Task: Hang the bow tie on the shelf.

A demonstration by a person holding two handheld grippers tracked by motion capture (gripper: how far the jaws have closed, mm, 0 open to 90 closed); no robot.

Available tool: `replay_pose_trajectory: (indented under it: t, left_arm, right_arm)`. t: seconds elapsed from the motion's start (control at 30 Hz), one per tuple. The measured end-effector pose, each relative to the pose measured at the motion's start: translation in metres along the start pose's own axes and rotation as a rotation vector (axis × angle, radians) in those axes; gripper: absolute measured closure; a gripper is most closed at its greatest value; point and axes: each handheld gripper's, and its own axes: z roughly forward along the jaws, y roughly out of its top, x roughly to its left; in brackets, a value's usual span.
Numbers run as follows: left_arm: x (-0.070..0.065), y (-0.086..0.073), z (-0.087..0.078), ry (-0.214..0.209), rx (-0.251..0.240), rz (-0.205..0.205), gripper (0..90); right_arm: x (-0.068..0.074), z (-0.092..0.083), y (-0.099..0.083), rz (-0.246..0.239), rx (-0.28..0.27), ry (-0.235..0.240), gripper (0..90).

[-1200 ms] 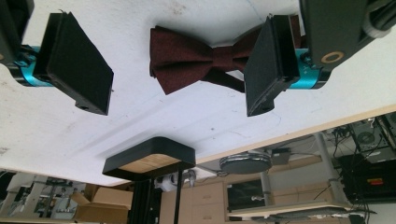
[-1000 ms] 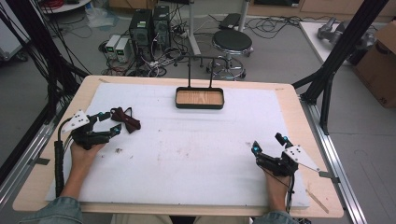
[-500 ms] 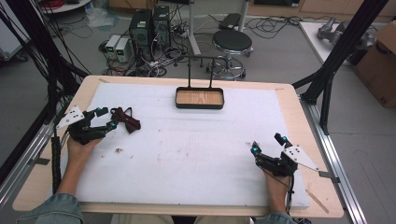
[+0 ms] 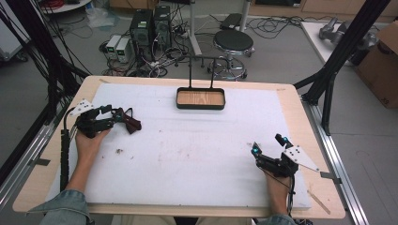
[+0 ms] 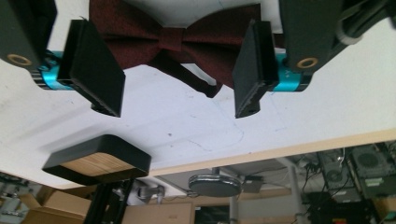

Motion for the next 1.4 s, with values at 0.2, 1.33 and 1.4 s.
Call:
replay_pose_trajectory:
  t: [0.2,1.33,1.4]
  left_arm:
    - [-0.003,-0.002,0.008,0.010,0.067,-0.020,36.8]
    - [-0.016,-0.010,0.031,0.248,0.280,-0.407,49.8]
    - [-0.015,-0.010,0.031,0.252,0.282,-0.419,51.8]
  right_arm:
    - [0.001,0.000,0.000,0.000,0.009,0.004,5.0]
    - [0.002,0.001,0.000,-0.007,0.009,0.005,5.0]
    - [0.002,0.001,0.000,-0.006,0.008,0.005,5.0]
